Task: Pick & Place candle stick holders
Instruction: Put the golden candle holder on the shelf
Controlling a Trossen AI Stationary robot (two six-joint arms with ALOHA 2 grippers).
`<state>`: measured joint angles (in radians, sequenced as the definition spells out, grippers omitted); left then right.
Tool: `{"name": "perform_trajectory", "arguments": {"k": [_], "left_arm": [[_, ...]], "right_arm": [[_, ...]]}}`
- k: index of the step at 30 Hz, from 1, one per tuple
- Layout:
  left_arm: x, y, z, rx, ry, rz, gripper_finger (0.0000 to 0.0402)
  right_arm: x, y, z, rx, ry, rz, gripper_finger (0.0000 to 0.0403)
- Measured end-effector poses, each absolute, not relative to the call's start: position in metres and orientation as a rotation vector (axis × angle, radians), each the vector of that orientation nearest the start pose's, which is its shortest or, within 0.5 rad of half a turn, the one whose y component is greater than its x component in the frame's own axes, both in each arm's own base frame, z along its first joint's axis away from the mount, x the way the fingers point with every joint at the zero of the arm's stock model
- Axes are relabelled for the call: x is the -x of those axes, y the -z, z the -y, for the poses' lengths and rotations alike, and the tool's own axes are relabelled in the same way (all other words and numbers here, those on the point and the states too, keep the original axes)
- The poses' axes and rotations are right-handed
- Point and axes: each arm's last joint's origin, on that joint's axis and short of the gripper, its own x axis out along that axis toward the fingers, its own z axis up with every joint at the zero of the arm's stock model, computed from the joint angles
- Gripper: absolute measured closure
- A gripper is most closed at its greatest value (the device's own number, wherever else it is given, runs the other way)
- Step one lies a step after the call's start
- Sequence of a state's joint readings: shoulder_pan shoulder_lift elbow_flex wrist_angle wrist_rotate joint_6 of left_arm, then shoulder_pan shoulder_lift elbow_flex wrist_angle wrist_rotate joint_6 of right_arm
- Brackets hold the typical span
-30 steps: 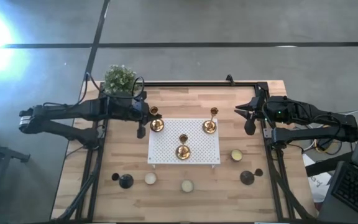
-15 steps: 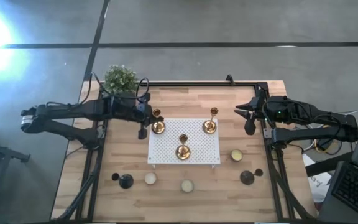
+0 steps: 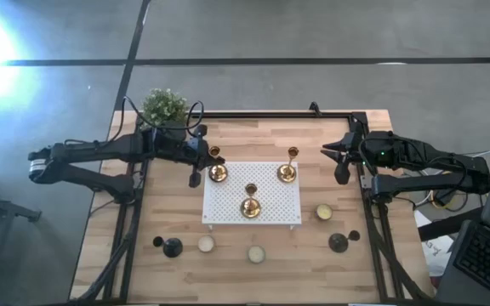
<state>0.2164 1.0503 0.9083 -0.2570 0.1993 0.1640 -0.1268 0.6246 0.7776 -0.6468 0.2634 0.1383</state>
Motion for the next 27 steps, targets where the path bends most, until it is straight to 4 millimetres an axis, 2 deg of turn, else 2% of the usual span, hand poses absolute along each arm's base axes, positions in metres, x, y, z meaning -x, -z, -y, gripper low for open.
{"name": "perform_trajectory", "arguments": {"k": [10,19,27], "left_arm": [[-0.223,-0.310,-0.050,-0.062,0.022,-0.358,0.0386],[-0.221,-0.310,-0.050,-0.055,0.019,-0.362,0.0380],[-0.218,-0.307,-0.050,-0.045,0.021,-0.397,0.0356]], "right_arm": [[-0.121,-0.309,0.023,-0.100,0.416,-0.468,0.0316],[-0.121,-0.309,0.023,-0.100,0.416,-0.468,0.0333],[-0.121,-0.309,0.023,-0.100,0.416,-0.468,0.0334]]}}
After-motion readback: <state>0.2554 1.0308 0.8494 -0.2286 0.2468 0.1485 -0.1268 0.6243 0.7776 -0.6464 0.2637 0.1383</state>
